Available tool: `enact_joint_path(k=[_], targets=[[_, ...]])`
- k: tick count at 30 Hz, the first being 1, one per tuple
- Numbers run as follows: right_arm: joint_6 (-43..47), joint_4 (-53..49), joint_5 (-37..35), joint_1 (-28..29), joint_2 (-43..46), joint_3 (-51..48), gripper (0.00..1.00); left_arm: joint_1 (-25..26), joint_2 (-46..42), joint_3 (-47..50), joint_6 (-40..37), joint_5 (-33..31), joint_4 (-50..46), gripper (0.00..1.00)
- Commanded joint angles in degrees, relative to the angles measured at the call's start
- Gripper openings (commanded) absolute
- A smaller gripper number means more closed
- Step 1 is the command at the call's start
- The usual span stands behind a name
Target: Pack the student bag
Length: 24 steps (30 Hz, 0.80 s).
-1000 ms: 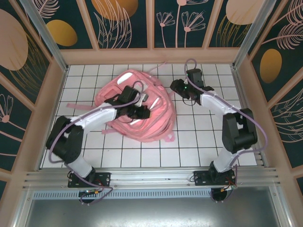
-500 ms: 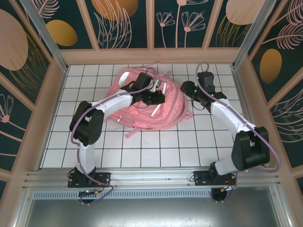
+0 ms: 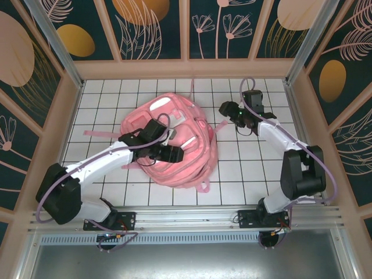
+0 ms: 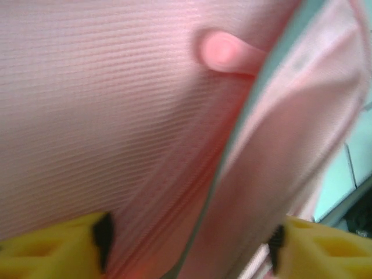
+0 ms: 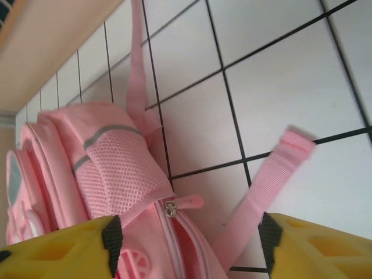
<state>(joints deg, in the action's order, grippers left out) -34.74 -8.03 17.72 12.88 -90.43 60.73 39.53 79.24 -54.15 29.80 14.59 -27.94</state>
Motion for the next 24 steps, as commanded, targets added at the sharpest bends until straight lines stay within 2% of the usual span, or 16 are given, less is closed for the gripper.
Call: enact_joint_path(k=[1, 3, 6, 8, 13, 16, 18, 21, 24], targets=[[3.07, 2.91, 9.11, 1.17, -5.75, 3.13, 0.72, -3.16, -2.37, -0.28, 6.80, -13.47, -5.02, 0.86], [4.72, 1.86, 10.42, 3.22, -9.81, 7.93, 0.75, -8.88, -4.41, 1.62, 12.23, -15.16, -5.49, 0.91], [6.46, -1.03, 10.15, 5.92, -16.54, 15.77, 0.80, -18.64, -8.69, 7.54, 17.83, -12.80, -3.45, 0.92], [6.38, -1.87, 10.56, 6.86, -20.70, 20.01, 0.80, -22.12, -11.09, 10.38, 19.71, -12.18, -1.96, 0.93], [4.61, -1.00, 15.99, 7.19, -28.58, 27.07, 0.78, -26.52, -12.70, 14.22, 21.75, -10.42, 2.51, 0.94], [4.67, -2.19, 19.16, 8.51, -33.14, 31.96, 0.76, -28.21, -10.07, 13.72, 20.73, -10.42, 4.23, 0.94], [5.19, -4.59, 18.14, 9.51, -36.30, 35.57, 0.74, -29.09, -7.55, 12.73, 20.03, -11.41, 5.27, 0.94], [4.51, -5.32, 16.65, 9.89, -38.93, 37.99, 0.55, -29.86, -3.37, 10.59, 19.77, -11.05, 7.66, 0.93], [1.78, -1.39, 14.16, 8.74, -36.78, 33.66, 0.33, -29.88, 1.74, 6.95, 18.81, -8.42, 10.15, 0.92]])
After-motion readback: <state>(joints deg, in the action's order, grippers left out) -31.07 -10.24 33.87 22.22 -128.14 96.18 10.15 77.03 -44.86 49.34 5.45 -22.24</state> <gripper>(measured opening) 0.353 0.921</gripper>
